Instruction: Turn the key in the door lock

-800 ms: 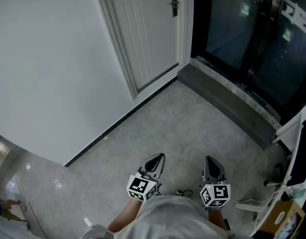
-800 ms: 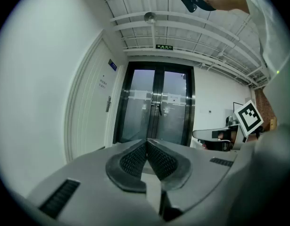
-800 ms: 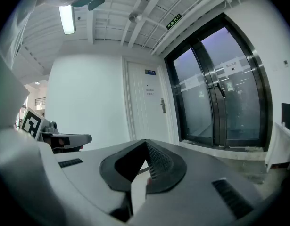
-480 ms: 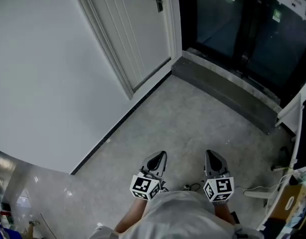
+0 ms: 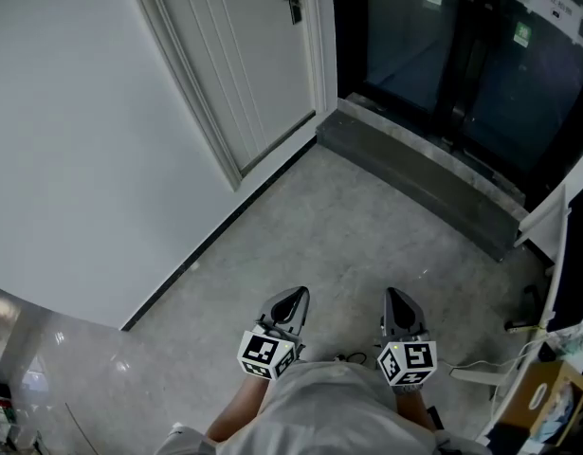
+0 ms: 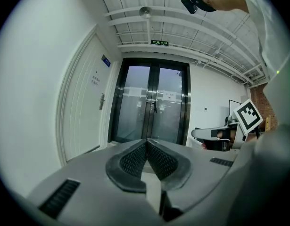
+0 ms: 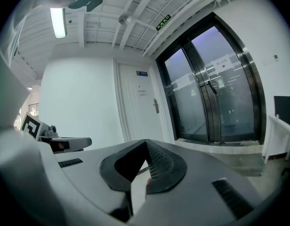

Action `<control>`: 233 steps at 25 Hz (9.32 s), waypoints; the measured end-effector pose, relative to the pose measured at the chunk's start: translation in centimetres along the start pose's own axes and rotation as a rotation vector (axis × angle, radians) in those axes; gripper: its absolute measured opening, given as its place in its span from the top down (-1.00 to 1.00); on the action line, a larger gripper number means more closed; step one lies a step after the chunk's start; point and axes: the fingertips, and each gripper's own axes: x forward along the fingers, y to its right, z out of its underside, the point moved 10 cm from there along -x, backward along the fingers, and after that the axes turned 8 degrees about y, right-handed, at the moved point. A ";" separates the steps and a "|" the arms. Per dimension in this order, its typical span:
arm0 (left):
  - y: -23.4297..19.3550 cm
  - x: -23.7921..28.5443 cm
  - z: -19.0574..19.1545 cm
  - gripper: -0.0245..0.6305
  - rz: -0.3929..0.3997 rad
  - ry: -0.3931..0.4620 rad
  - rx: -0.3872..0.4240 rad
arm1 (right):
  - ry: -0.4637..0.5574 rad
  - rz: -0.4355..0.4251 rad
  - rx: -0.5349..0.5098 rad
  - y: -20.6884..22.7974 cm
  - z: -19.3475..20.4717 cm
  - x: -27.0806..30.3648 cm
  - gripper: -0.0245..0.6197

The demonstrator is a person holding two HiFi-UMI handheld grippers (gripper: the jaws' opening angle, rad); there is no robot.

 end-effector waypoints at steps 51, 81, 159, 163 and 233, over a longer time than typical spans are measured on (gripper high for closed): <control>-38.2 43.8 -6.1 0.90 -0.031 0.044 -0.019 | -0.050 -0.051 0.027 9.1 -1.5 58.0 0.92; -44.1 74.6 -7.7 0.90 -0.303 0.110 -0.025 | -0.114 -0.205 -0.019 32.4 -7.7 86.7 0.92; -75.3 104.0 -18.6 0.90 -0.568 0.272 0.095 | 0.193 -0.499 -1.488 25.1 -18.2 146.1 0.78; -74.7 102.9 -18.1 0.90 -0.565 0.264 0.078 | 0.200 -0.456 -1.523 24.8 -17.7 146.7 0.66; -70.7 98.3 -14.9 0.90 -0.547 0.194 0.064 | -0.187 -0.458 0.282 26.9 -19.6 151.8 0.88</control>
